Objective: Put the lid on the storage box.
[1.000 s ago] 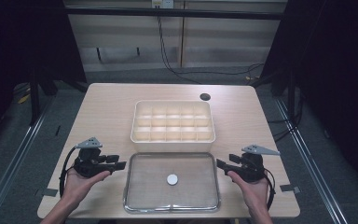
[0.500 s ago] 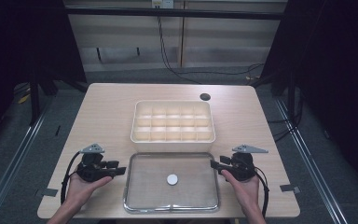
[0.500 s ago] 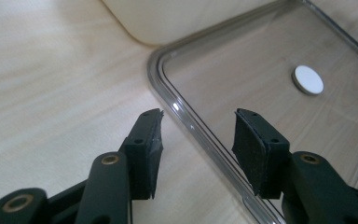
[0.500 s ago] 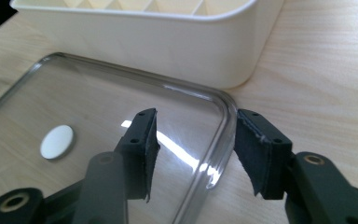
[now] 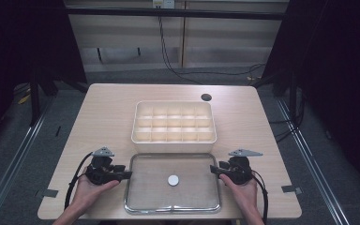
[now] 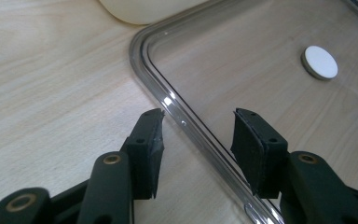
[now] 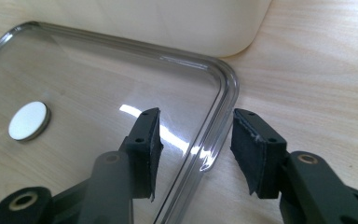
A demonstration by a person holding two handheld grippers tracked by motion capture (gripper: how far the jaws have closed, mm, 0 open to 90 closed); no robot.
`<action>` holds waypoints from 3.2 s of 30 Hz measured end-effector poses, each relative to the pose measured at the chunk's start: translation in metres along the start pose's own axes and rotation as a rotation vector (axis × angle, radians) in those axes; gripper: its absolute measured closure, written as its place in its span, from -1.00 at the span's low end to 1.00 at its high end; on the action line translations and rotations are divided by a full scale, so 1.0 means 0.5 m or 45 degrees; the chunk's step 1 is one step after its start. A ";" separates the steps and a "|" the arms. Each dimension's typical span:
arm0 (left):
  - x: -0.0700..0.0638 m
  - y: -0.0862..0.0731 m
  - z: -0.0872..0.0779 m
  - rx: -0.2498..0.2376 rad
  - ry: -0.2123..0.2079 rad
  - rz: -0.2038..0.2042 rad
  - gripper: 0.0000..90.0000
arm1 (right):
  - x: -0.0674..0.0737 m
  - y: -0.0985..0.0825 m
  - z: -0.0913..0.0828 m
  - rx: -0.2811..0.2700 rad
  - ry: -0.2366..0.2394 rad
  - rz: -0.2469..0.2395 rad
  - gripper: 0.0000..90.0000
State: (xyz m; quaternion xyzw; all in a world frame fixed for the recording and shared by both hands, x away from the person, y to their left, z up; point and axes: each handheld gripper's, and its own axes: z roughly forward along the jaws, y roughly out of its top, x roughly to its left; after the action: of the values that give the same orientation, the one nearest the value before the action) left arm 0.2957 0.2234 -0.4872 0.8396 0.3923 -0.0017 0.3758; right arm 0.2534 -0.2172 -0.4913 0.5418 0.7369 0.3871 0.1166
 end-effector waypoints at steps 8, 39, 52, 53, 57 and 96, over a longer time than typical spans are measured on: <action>-0.010 -0.003 0.015 0.030 -0.005 0.029 0.21 | 0.005 -0.002 0.006 0.023 -0.061 -0.015 0.09; -0.015 -0.004 0.018 0.031 -0.015 0.062 0.40 | -0.050 -0.023 0.006 -0.054 0.156 0.444 0.49; -0.013 -0.013 0.014 0.004 -0.019 0.055 0.43 | -0.052 -0.022 -0.009 -0.135 0.265 0.522 0.52; -0.015 -0.013 0.015 0.004 -0.011 0.068 0.43 | -0.053 -0.022 -0.011 -0.145 0.285 0.535 0.53; -0.012 -0.012 0.014 0.014 -0.022 0.068 0.43 | -0.052 -0.021 -0.012 -0.149 0.298 0.532 0.58; 0.000 -0.012 0.017 -0.046 -0.062 0.016 -0.15 | -0.038 0.000 -0.015 -0.183 0.550 0.413 0.63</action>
State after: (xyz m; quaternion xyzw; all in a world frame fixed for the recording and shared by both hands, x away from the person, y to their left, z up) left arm 0.2941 0.2205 -0.4971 0.8349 0.3776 -0.0126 0.4004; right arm 0.2562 -0.2374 -0.4909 0.5480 0.6191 0.5584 -0.0685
